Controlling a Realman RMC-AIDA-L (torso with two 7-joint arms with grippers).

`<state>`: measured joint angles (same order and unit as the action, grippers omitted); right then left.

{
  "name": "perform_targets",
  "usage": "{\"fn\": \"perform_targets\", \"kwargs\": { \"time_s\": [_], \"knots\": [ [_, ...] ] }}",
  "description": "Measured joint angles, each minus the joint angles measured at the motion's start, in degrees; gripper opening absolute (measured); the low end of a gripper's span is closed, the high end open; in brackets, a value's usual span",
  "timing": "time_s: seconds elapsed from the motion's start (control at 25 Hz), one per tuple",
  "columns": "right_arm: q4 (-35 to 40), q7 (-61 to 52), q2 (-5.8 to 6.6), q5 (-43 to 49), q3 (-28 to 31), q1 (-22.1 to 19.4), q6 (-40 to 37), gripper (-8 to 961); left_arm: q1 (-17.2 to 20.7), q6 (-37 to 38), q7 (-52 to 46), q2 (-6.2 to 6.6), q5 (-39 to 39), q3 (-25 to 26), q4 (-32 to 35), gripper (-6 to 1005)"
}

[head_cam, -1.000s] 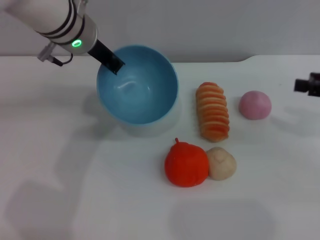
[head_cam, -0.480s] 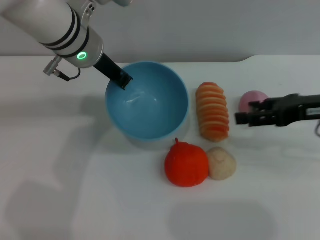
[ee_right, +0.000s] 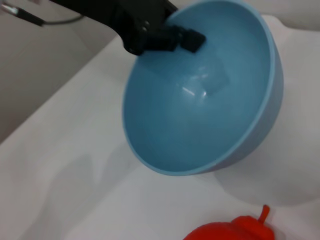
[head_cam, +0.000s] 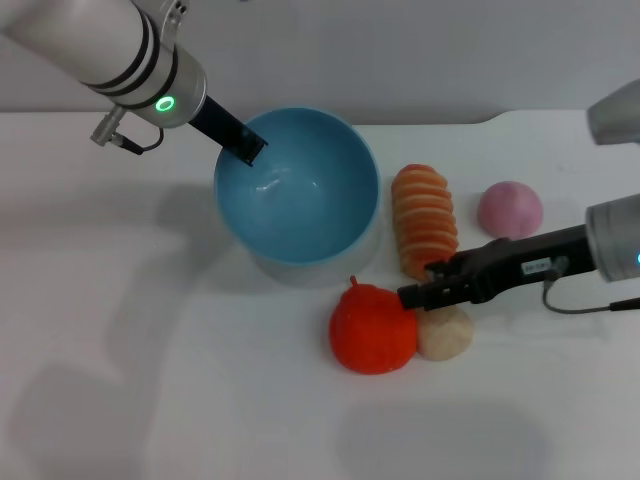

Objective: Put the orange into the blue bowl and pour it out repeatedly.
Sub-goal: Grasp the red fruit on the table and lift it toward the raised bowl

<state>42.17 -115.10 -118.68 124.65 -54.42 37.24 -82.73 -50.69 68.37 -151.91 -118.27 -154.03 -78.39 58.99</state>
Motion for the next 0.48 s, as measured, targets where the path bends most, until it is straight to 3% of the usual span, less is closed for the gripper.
{"fn": "perform_targets", "kwargs": {
  "time_s": [0.48],
  "knots": [
    [-8.07, 0.14, -0.34, -2.58, -9.12, 3.74, 8.50, 706, 1.57, -1.73, 0.16, 0.06, 0.04, -0.39, -0.11, -1]
  ]
}}
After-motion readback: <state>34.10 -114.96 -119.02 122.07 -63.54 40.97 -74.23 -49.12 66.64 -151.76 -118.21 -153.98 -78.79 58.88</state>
